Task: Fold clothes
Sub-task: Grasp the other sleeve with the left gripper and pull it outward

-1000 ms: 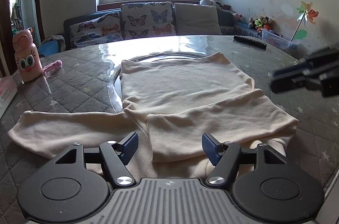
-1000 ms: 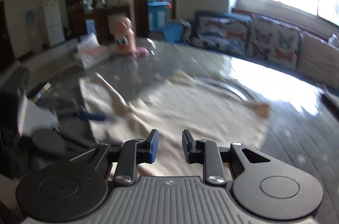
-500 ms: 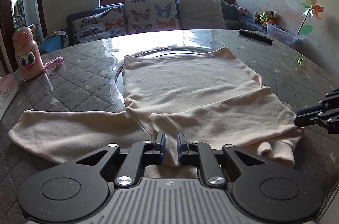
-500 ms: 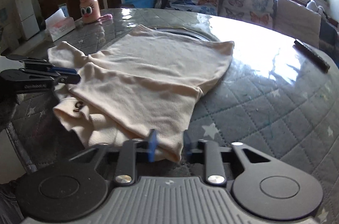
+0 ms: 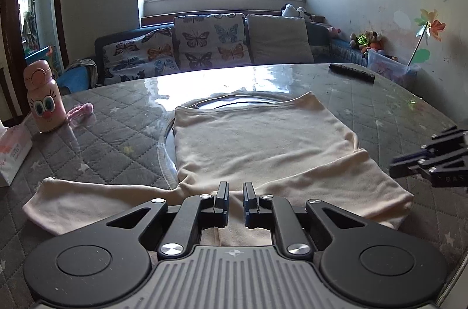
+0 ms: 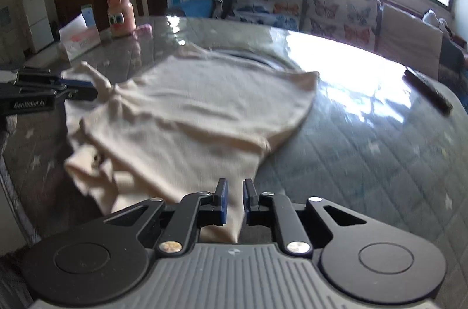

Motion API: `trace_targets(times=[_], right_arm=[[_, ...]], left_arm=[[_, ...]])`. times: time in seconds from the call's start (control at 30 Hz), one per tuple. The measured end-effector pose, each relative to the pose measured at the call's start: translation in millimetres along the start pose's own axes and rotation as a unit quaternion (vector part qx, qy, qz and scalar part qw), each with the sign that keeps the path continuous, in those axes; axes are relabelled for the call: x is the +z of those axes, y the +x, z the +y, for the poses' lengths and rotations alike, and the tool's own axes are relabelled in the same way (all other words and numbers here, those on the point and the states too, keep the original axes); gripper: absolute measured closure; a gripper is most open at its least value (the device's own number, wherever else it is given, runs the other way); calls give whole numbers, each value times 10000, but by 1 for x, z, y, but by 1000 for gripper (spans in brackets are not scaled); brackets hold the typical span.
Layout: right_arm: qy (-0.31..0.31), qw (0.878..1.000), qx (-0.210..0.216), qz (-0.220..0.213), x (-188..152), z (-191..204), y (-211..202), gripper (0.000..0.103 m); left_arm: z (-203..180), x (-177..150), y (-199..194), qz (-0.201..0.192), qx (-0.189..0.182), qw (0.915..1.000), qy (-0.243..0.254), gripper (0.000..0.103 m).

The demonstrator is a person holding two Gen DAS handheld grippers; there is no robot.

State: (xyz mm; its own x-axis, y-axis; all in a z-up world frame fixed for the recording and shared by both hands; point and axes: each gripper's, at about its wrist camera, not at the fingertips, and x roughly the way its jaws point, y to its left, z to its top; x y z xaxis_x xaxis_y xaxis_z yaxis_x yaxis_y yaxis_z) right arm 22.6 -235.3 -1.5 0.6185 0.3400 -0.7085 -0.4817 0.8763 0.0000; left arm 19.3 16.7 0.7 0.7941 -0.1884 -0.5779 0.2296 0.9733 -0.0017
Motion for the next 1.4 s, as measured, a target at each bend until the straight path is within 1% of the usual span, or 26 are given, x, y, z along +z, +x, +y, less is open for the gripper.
trace_targets(times=[0.07, 0.2, 0.27, 0.37, 0.43, 0.5, 0.57, 0.67, 0.7, 0.73, 0.9, 0.97, 1.0, 1.03, 1.07, 1.1, 1.2, 1.3, 1.4], right_arm=[[-43, 10000, 26, -67, 9, 1, 10, 92], [-31, 9999, 69, -70, 20, 0, 30, 92], [33, 10000, 58, -6, 20, -2, 42, 92], [162, 9998, 78, 63, 19, -8, 54, 92], [160, 9998, 83, 68, 19, -7, 53, 92], [136, 9999, 80, 66, 19, -6, 51, 91], [98, 9999, 85, 55, 21, -5, 50, 85], [36, 9999, 89, 43, 23, -1, 51, 81], [17, 9999, 84, 65, 23, 0, 53, 81], [-3, 9999, 75, 101, 22, 0, 55, 81], [4, 9999, 83, 92, 25, 3, 54, 79], [-101, 9997, 194, 62, 26, 11, 51, 78], [-156, 9995, 262, 48, 27, 15, 50, 78], [-225, 9992, 335, 36, 27, 21, 49, 74], [-303, 9987, 411, 24, 28, 27, 48, 71], [-358, 9983, 464, 17, 28, 31, 47, 70], [-565, 9959, 713, 25, 29, 51, 50, 69], [-826, 9916, 997, 80, 32, 75, 57, 69], [-1003, 9884, 1133, 121, 35, 91, 65, 69]], left_arm=[[-2, -1, 6, 56, -56, 10000, 17, 92], [-5, -6, 25, 257, -135, 9996, 19, 92], [-4, -8, 35, 359, -125, 9993, 5, 92], [4, -12, 45, 479, 5, 9988, -84, 92], [10, -11, 45, 474, -35, 9987, -180, 92], [11, -7, 43, 410, -30, 9990, -177, 92], [12, -6, 44, 396, 1, 9991, -170, 92], [13, -5, 49, 431, 64, 9989, -175, 91], [15, -5, 51, 448, 85, 9988, -184, 91], [17, -7, 51, 469, 99, 9986, -214, 89], [25, -9, 43, 408, 96, 9988, -264, 88], [29, -9, 38, 363, 127, 9988, -310, 88], [32, -9, 35, 349, 173, 9986, -344, 87], [35, -10, 32, 334, 219, 9985, -378, 86], [39, -11, 29, 323, 271, 9982, -415, 83], [43, -12, 27, 323, 345, 9978, -461, 77], [59, -16, 20, 324, 615, 9958, -601, 68], [78, -19, 14, 324, 896, 9924, -778, 63], [96, -21, 7, 286, 1184, 9881, -941, 59]])
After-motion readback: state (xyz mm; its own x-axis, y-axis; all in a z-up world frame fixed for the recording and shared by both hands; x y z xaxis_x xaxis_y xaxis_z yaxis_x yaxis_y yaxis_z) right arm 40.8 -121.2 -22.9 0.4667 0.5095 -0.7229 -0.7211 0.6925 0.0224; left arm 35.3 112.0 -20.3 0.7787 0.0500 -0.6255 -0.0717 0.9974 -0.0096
